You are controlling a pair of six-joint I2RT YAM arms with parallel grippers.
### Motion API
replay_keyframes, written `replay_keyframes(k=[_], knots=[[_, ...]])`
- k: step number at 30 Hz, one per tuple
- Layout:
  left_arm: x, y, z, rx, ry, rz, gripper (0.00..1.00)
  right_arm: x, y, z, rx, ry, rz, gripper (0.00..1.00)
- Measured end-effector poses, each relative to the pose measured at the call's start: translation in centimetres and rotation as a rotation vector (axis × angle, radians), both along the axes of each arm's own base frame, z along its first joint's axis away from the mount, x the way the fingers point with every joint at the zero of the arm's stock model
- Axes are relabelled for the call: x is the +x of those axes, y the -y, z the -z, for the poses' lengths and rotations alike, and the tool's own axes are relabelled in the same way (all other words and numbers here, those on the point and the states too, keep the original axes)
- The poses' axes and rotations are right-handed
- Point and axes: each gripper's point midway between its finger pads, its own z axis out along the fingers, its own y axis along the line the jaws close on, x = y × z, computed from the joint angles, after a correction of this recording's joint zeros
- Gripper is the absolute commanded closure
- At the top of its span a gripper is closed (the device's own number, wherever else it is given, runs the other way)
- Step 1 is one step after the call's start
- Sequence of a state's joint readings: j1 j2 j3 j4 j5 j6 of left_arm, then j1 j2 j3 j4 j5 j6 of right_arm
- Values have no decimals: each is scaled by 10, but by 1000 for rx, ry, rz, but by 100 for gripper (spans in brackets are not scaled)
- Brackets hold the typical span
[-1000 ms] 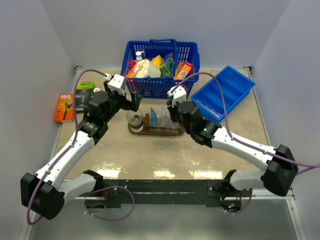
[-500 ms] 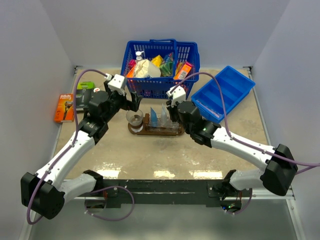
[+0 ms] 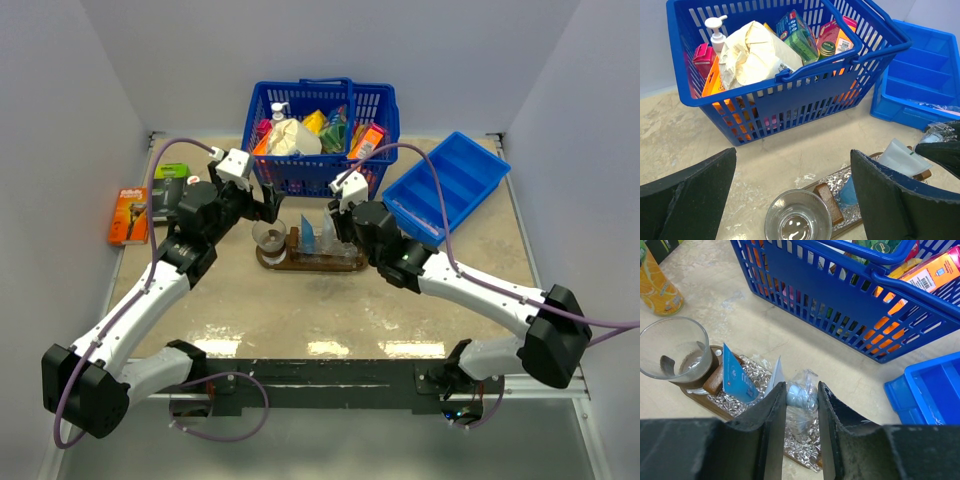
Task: Prepare toiletry sets of a toothbrush and toothpaste on the tray
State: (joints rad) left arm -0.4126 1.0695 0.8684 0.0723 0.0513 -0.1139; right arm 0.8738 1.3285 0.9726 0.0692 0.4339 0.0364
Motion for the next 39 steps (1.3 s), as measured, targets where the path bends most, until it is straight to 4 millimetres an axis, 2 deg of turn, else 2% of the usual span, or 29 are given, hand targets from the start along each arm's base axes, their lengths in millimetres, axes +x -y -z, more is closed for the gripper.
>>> replay_keyframes(k=[6, 17, 23, 32, 39], knots=[[0, 0, 0, 0, -1, 0, 0, -2, 2, 5, -8, -19, 4, 51], [0, 0, 0, 0, 0, 0, 0, -5, 5, 9, -12, -44, 10, 35], [0, 0, 0, 0, -1, 0, 0, -9, 9, -7, 22, -21, 12, 29], [0, 0, 0, 0, 0, 0, 0, -13, 19, -36, 75, 28, 33, 26], [0, 0, 0, 0, -1, 0, 0, -16, 23, -48, 98, 48, 36, 23]])
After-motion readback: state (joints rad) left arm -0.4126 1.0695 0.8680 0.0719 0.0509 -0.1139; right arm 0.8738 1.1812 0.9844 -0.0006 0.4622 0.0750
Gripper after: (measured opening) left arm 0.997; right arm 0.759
